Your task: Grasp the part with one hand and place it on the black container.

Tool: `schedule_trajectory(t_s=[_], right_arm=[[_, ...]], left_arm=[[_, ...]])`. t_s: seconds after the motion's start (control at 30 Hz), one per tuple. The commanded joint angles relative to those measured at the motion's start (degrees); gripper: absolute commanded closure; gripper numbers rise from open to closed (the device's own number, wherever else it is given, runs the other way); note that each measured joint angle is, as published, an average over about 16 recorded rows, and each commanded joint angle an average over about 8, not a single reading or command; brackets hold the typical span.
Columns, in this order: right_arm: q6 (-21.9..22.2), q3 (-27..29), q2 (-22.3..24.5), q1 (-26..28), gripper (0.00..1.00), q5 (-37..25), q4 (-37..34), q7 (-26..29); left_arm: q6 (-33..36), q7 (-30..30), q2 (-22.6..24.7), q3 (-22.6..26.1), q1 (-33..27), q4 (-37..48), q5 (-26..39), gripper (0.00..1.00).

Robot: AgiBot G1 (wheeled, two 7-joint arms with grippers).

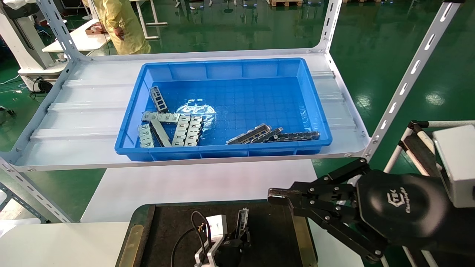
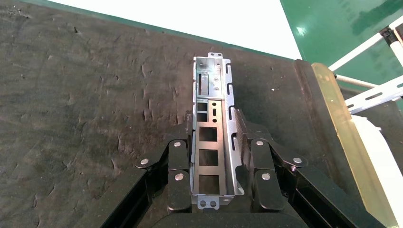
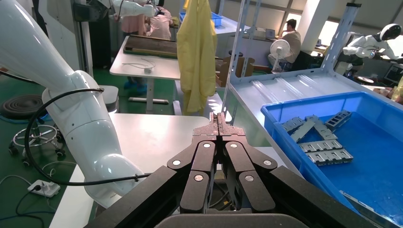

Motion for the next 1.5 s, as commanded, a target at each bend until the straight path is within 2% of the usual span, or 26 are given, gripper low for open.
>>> schedule_trajectory(t_s=[0.03, 0.2, 0.23, 0.27, 0.3, 1.0, 1.23, 1.5], right_arm=[[0.00, 0.00, 0.00, 0.00, 0.74, 0.00, 0.00, 0.00], [0.01, -0.01, 0.01, 0.00, 0.12, 0.01, 0.00, -0.01], [0.01, -0.02, 0.01, 0.00, 0.03, 0.01, 0.00, -0.01], [0.01, -0.02, 0.01, 0.00, 0.00, 0.01, 0.00, -0.01], [0.01, -0.02, 0.01, 0.00, 0.00, 0.01, 0.00, -0.01], [0.02, -0.06, 0.02, 0.01, 0.00, 0.04, 0.00, -0.03], [0.03, -0.07, 0.03, 0.02, 0.00, 0.05, 0.00, -0.04], [0.04, -0.09, 0.03, 0.02, 0.00, 0.06, 0.00, -0.04]], left_arm=[[0.18, -0.98, 0.05, 0.46, -0.07, 0.49, 0.43, 0.85], [0.29, -3.28, 0.07, 1.43, -0.15, 1.17, 1.34, 0.23], [0.30, -3.71, 0.08, 1.60, -0.18, 1.27, 1.44, 0.11], [0.33, -4.14, 0.08, 1.76, -0.23, 1.37, 1.54, 0.03], [0.35, -4.56, 0.08, 1.92, -0.29, 1.46, 1.61, 0.00], [1.44, -10.04, -0.66, 4.22, -2.80, 0.53, 3.51, 0.00], [5.00, -10.98, -2.60, 4.34, -4.02, 0.34, 7.67, 0.00], [11.68, -12.77, -8.01, 3.27, -5.29, -3.83, 15.49, 0.00]])
